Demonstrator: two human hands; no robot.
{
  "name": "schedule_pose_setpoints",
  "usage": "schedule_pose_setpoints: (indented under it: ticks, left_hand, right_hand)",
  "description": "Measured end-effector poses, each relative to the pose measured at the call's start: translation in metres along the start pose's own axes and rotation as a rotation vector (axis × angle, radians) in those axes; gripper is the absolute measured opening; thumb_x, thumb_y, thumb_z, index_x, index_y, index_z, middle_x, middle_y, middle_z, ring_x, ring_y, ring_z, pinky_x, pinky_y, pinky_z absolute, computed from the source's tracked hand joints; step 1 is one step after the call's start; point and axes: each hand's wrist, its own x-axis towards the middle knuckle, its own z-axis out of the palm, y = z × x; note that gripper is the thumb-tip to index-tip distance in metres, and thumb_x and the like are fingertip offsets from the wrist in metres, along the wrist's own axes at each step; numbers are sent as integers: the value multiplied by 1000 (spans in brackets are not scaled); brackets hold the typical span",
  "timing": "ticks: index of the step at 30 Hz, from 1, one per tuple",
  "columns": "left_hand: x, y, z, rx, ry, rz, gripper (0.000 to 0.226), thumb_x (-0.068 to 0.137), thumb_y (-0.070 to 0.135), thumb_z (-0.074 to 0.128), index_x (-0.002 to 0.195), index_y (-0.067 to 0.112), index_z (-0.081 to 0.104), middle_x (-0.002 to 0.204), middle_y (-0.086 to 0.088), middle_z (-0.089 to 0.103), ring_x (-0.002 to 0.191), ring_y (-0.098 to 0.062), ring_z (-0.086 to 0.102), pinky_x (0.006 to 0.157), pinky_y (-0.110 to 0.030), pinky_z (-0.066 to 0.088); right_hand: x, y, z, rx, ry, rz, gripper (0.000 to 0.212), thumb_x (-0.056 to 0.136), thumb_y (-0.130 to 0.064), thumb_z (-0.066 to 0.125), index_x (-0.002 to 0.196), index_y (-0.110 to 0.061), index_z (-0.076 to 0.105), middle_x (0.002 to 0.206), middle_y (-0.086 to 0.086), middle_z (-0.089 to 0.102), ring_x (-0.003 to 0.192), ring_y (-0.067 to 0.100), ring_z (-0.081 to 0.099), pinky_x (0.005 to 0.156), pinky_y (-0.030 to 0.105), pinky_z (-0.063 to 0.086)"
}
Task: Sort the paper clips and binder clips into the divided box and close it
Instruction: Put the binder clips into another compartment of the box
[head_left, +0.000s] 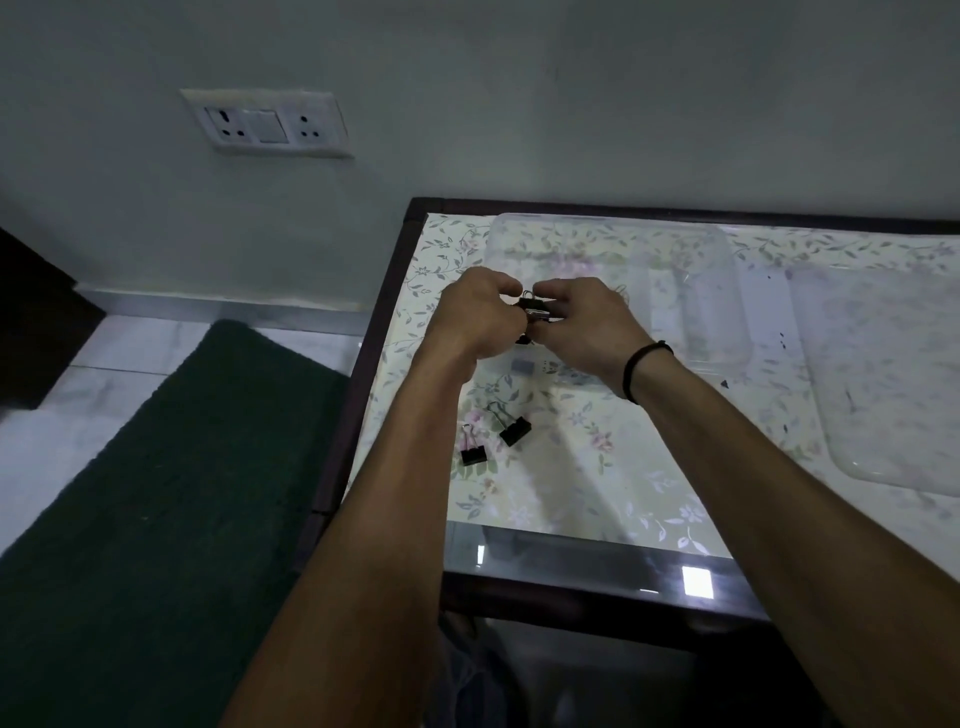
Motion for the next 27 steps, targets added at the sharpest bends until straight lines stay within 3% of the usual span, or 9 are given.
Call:
schedule_pose_setpoints:
  ticks: [3, 5, 8, 10, 14, 16, 21, 24, 27]
  left_hand:
    - [-3, 1, -4, 43, 2, 15, 51, 85, 3, 67, 133, 20, 63, 121, -5, 70, 109, -15, 65, 84, -23, 54]
    - [-6, 3, -6, 69, 11, 36, 50, 84, 2, 66, 131, 20, 65, 118, -2, 70, 105, -13, 66, 75, -18, 51]
    - [-10, 3, -10, 109, 60, 65, 47, 82, 2, 69, 126, 19, 69, 114, -1, 71, 105, -14, 68, 81, -22, 54]
    - [-11, 4, -11, 114, 120, 77, 39, 80, 3, 72, 115, 19, 73, 106, -3, 74, 98, -15, 71, 80, -26, 58]
    - [-13, 2, -16, 275, 255, 102, 8, 79, 11, 75, 82, 18, 76, 80, -1, 75, 71, -18, 74, 70, -34, 63]
    - [-14, -3, -19, 488, 264, 110, 2, 80, 12, 72, 80, 13, 75, 77, -3, 74, 70, -20, 73, 70, -33, 63]
    - [-25, -22, -11, 876, -90, -23, 34, 69, 27, 90, 84, 11, 65, 84, -5, 69, 81, -23, 70, 72, -33, 59]
    - [-31, -39, 4, 1034, -232, -29, 48, 58, 39, 94, 68, 16, 53, 76, -3, 56, 81, -24, 63, 67, -32, 50]
    - [-32, -51, 7, 1059, -267, -49, 53, 57, 44, 94, 64, 17, 49, 73, -2, 54, 80, -23, 61, 67, -31, 48]
  right_hand:
    - [-4, -4, -1, -34, -9, -7, 57, 85, -25, 74, 136, -9, 55, 131, 9, 63, 124, 22, 59, 96, 28, 51]
    - [-7, -7, -1, -64, -3, -23, 52, 85, -23, 74, 132, -9, 59, 125, 9, 67, 119, 21, 62, 95, 28, 51]
    - [-9, -8, 1, -120, 43, -62, 41, 84, -23, 74, 121, -9, 66, 118, 8, 71, 109, 20, 66, 95, 32, 53]
    - [-7, -5, 3, -157, 91, -91, 43, 82, -25, 77, 122, -11, 67, 117, 4, 71, 103, 16, 68, 89, 22, 52]
    - [-8, -5, 4, -254, 244, -238, 16, 77, -26, 79, 91, -21, 75, 83, -6, 73, 70, 4, 65, 74, 19, 55]
    - [-11, -6, 5, -332, 204, -291, 5, 76, -25, 79, 79, -22, 76, 69, -8, 69, 66, 5, 66, 75, 23, 57]
    - [-24, 5, 28, -682, -145, -302, 23, 69, -33, 84, 84, -17, 78, 78, 2, 74, 76, 19, 70, 75, 31, 59]
    - [-31, 13, 52, -798, -207, -246, 39, 61, -47, 84, 76, -14, 72, 81, 10, 72, 74, 24, 68, 64, 29, 54]
    - [-35, 19, 64, -819, -236, -225, 37, 66, -40, 81, 68, -17, 52, 92, 14, 67, 84, 29, 66, 62, 28, 41]
